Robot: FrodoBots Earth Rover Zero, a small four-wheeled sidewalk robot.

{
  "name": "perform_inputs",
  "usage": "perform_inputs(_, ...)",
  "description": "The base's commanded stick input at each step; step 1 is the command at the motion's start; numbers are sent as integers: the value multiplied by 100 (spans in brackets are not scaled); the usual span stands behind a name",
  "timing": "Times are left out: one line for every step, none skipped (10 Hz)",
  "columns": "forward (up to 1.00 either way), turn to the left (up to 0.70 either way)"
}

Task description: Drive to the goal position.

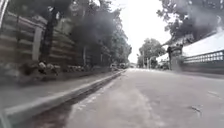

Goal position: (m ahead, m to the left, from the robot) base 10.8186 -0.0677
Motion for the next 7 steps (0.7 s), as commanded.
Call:
perform_inputs(70, -33)
perform_inputs(70, -33)
perform_inputs(70, -33)
perform_inputs(70, -25)
perform_inputs(70, -3)
perform_inputs(70, 0)
perform_inputs(70, 0)
